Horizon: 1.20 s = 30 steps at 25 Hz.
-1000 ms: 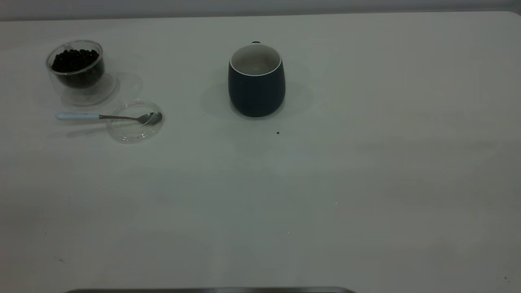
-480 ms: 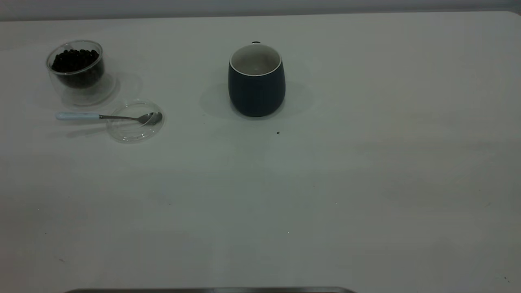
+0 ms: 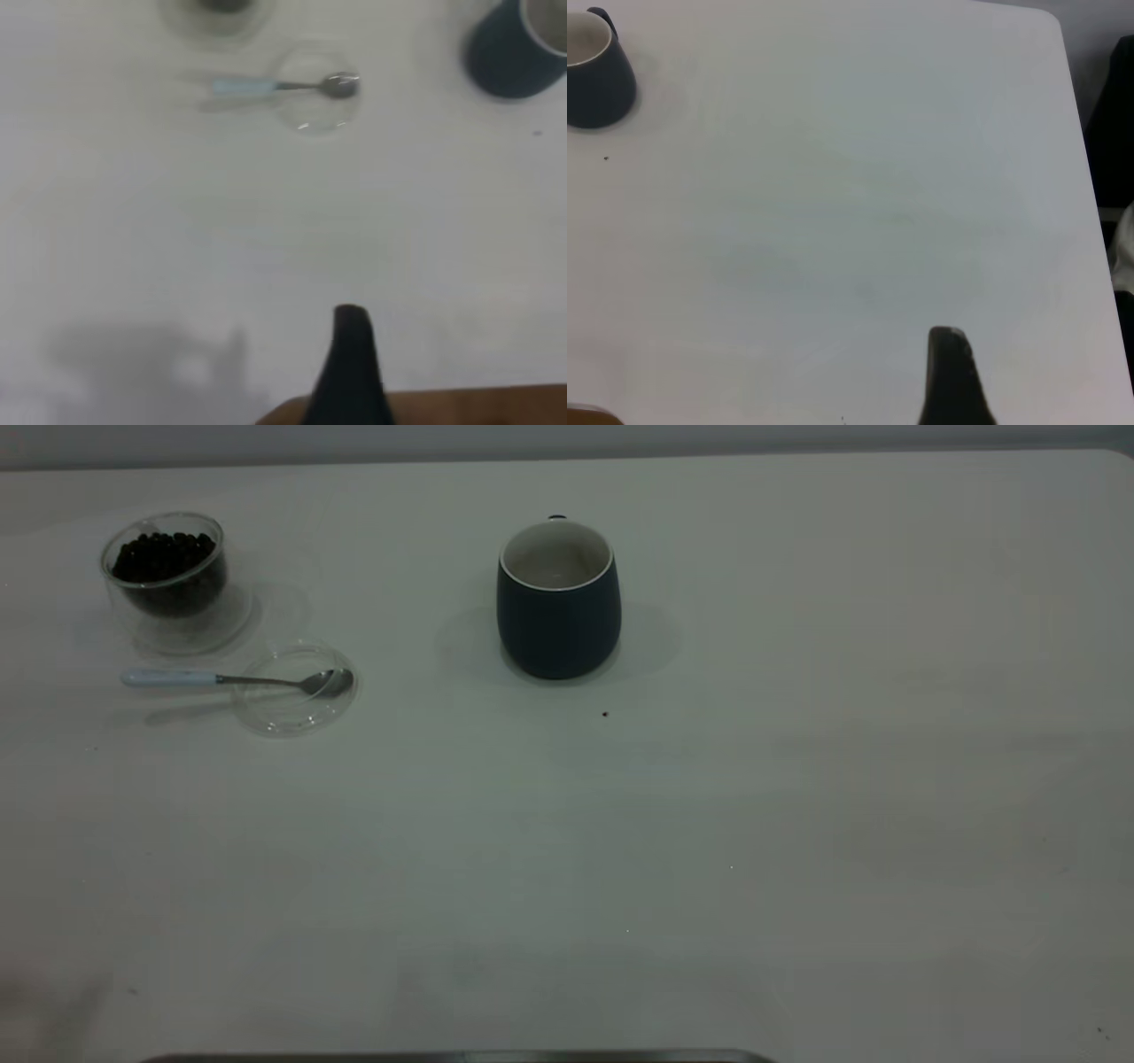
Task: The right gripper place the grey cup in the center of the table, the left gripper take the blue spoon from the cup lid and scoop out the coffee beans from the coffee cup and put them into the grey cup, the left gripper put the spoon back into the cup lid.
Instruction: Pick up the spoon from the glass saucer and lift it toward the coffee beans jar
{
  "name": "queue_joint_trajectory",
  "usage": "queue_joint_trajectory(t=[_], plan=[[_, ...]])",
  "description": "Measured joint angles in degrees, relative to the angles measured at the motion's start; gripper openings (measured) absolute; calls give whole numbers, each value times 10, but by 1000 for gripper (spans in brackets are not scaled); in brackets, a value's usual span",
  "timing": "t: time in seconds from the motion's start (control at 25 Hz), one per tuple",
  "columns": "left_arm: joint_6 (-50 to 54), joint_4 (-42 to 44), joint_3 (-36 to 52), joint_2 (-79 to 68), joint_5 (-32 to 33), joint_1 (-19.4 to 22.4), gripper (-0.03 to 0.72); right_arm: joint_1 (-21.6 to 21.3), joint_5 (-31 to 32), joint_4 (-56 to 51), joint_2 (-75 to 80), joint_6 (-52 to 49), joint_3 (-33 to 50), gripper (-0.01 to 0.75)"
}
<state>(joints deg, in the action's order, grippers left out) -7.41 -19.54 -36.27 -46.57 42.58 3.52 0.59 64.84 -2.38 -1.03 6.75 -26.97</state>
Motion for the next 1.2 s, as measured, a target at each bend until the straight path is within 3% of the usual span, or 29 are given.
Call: queue_joint_trajectory(t=[0.2, 0.44, 0.64, 0.92, 1.04, 1.2], plan=[[-134, -135, -97, -244, -15, 1, 718, 0, 0, 0, 0, 0, 0, 462], [-296, -254, -226, -479, 25, 14, 718, 0, 0, 0, 0, 0, 0, 462], [-401, -319, -274, -587, 87, 82, 718, 0, 0, 0, 0, 0, 0, 462], [-501, -335, -278, -640, 161, 235, 718, 0, 0, 0, 0, 0, 0, 462], [-518, -337, -289, -668, 169, 275, 718, 0, 0, 0, 0, 0, 0, 462], [-520, -315, -325, -728, 184, 287, 718, 0, 0, 0, 0, 0, 0, 462]])
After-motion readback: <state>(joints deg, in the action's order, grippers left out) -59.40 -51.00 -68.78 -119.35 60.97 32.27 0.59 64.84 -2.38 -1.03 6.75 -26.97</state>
